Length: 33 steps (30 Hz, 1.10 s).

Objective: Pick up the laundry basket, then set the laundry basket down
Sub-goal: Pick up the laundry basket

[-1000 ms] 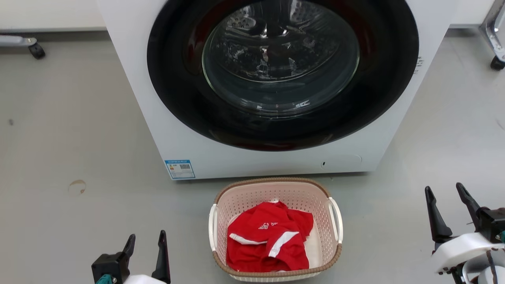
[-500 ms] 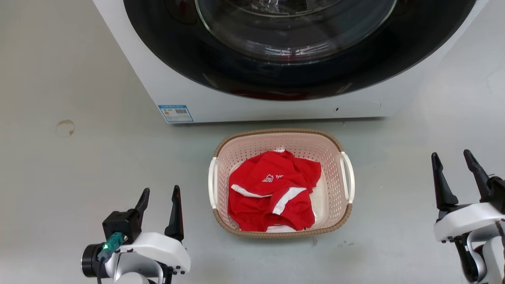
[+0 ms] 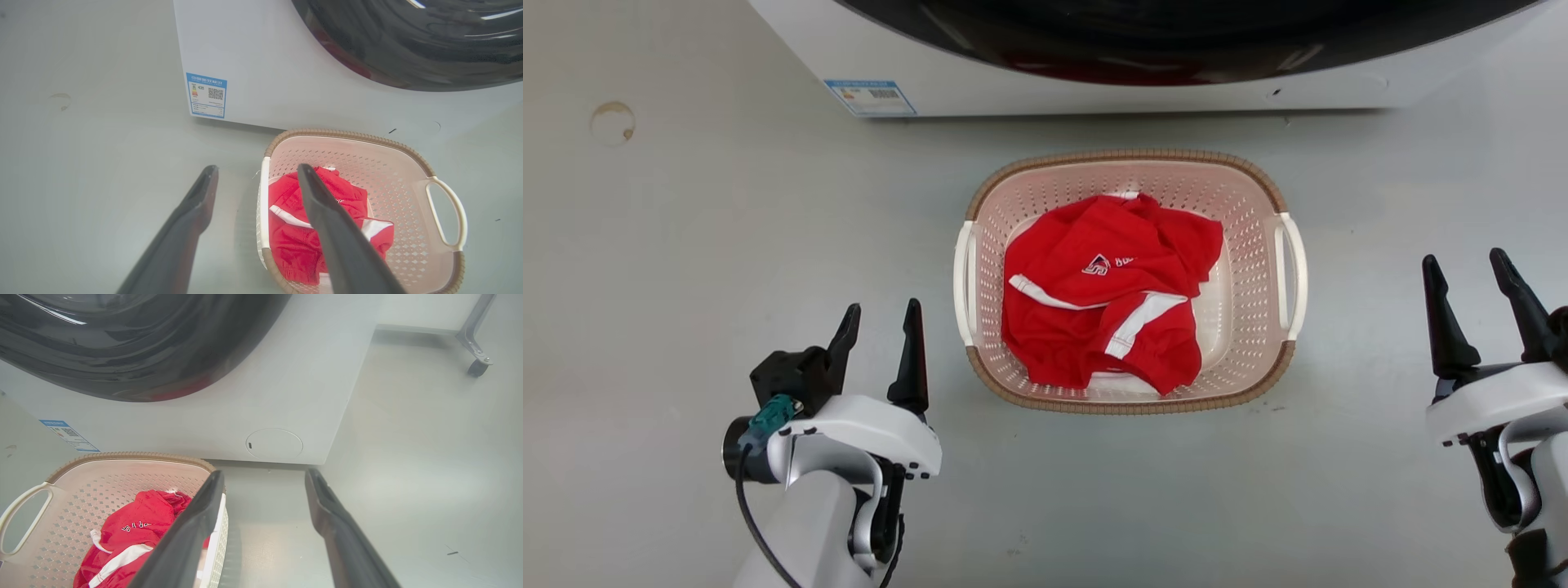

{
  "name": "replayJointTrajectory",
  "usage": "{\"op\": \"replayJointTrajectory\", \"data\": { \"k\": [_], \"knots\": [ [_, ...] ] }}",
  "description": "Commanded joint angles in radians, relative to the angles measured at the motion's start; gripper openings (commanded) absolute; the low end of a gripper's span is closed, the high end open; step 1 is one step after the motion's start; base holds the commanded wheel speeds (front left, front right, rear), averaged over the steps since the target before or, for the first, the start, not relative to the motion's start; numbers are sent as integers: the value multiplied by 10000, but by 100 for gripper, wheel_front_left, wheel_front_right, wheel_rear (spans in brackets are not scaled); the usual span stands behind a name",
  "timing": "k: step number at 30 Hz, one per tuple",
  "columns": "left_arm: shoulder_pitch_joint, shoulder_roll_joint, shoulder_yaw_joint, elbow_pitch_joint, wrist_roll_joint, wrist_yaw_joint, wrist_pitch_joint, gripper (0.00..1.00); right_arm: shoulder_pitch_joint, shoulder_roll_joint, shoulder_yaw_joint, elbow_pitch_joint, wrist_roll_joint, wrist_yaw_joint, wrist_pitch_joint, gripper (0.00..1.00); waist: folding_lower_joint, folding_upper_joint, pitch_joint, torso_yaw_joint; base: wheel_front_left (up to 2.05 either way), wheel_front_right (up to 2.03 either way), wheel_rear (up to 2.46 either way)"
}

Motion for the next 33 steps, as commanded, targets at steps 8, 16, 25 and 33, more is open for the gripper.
{"op": "replayJointTrajectory", "data": {
  "k": [8, 16, 25, 33],
  "knots": [
    [-1504, 42, -269, 1259, -832, -482, -453, 100, -754, -374, 823, 88, 956, 44, -134, 100, 0, 0, 1940, 396, 0, 0, 0],
    [-2553, 38, -1033, 2215, -1589, -734, -523, 100, -1507, -403, 1459, 604, 1375, 44, -134, 100, 0, 0, 2780, 480, 0, 0, 0],
    [-3425, 37, -1188, 2934, -1461, -996, -527, 100, -2191, -346, 2125, 1225, 1842, 44, -135, 100, 0, 0, 3277, 490, 0, 0, 0],
    [-4394, 36, -1408, 3812, -584, -1106, -527, 100, -2850, -194, 2690, 1847, 2179, 44, -135, 100, 0, 0, 3508, 443, 0, 0, 0]
  ]
}}
